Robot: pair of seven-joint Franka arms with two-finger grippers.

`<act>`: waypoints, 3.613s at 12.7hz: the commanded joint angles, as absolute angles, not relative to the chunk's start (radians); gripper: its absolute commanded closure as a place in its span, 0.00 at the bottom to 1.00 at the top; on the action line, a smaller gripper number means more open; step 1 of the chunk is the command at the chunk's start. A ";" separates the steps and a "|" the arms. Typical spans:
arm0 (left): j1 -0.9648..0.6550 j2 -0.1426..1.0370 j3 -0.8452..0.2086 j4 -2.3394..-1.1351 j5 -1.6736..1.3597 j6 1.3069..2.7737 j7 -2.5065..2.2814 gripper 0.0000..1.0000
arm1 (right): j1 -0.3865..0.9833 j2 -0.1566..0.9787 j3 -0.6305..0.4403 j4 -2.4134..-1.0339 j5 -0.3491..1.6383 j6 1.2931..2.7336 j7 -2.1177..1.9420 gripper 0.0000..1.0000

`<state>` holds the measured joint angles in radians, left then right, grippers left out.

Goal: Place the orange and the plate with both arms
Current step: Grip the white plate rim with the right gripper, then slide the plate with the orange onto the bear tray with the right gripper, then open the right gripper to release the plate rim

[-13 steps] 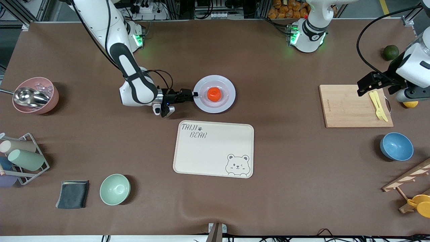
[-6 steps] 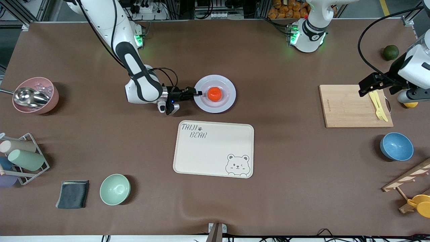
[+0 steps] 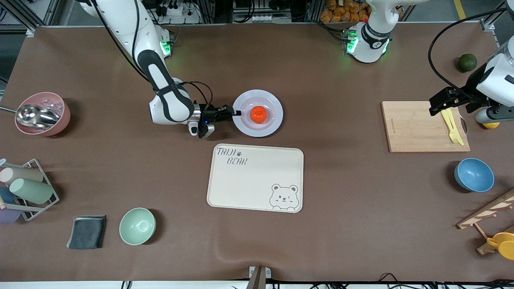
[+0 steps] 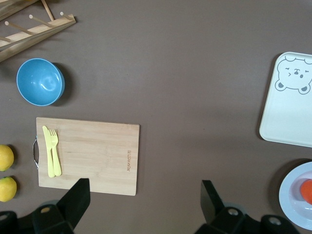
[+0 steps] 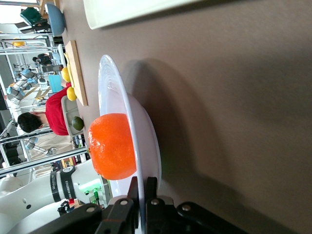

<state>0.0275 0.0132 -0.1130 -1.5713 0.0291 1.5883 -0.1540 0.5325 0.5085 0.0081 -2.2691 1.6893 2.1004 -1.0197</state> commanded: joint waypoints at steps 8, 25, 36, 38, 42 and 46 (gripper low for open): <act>0.029 -0.003 -0.107 -1.575 0.008 1.585 -0.141 0.00 | 0.505 0.463 0.003 -2.125 1.761 2.106 -0.810 1.00; 0.031 0.005 -0.104 -1.585 0.008 1.582 -0.141 0.00 | 0.446 0.755 0.002 -1.744 1.717 2.367 -0.686 0.48; 0.031 0.006 -0.104 -1.574 0.011 1.582 -0.141 0.00 | 0.446 0.712 0.000 -1.756 1.490 2.367 -0.352 0.00; 0.029 0.006 -0.106 -1.572 0.012 1.583 -0.141 0.00 | 0.430 0.671 0.000 -1.758 1.377 2.355 -0.243 0.00; 0.029 0.006 -0.106 -1.572 0.011 1.583 -0.141 0.00 | 0.371 0.606 -0.008 -1.756 1.160 2.231 -0.101 0.00; 0.031 0.005 -0.106 -1.565 0.009 1.583 -0.140 0.00 | 0.293 0.526 -0.093 -1.746 0.887 1.981 -0.074 0.00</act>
